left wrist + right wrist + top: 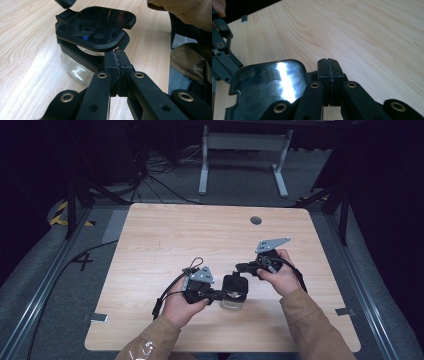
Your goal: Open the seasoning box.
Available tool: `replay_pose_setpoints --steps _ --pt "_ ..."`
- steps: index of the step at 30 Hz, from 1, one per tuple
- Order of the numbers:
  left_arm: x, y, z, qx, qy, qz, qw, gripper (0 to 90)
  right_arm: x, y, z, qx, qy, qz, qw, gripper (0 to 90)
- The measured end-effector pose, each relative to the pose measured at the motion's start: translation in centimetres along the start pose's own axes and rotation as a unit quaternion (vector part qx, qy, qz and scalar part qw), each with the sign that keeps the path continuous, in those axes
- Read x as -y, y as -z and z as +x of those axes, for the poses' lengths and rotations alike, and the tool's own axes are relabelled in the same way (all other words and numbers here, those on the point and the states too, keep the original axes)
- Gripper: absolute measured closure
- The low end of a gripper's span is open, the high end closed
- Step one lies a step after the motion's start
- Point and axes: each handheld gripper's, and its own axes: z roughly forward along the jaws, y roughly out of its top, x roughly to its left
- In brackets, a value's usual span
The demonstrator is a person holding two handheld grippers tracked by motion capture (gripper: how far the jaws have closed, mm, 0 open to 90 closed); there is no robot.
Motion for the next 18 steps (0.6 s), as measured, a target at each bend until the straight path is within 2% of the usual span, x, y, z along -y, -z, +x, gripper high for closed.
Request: replay_pose_setpoints --steps 1,2,4,5,6,8,13,18 --pt "0.0 0.0 0.0 0.0 0.0 0.0 1.0 89.9 0.0 0.0 0.0 0.0 0.0 0.0 1.0 90.0" --pt "-0.1 0.1 0.0 -0.002 -0.002 -0.004 1.0 89.9 0.0 1.1 0.2 0.005 0.001 -0.025 0.9997 90.0" --pt "-0.1 0.1 0.0 0.0 0.0 -0.007 1.0 89.9 0.1 1.7 0.3 0.008 0.001 -0.034 0.9994 90.0" --pt "-0.2 0.2 0.0 -0.002 0.002 -0.014 0.9999 89.9 0.4 3.0 0.4 0.017 0.003 -0.046 0.9988 90.0" --pt "-0.2 0.2 0.0 -0.002 0.002 -0.014 0.9999 90.0 0.4 3.0 0.4 0.017 0.003 -0.046 0.9988 90.0" --pt "-0.4 0.4 0.1 -0.003 -0.004 -0.016 0.9999 89.9 1.1 4.7 0.7 0.027 0.007 -0.052 0.9983 90.0" --pt "-1.5 0.5 0.2 -0.001 -0.012 -0.026 0.9996 89.9 2.4 6.7 1.4 0.037 0.007 -0.064 0.9972 90.0" --pt "-2.3 0.2 0.6 -0.003 -0.011 -0.037 0.9993 89.9 3.5 8.5 1.9 0.043 0.007 -0.075 0.9962 89.9"
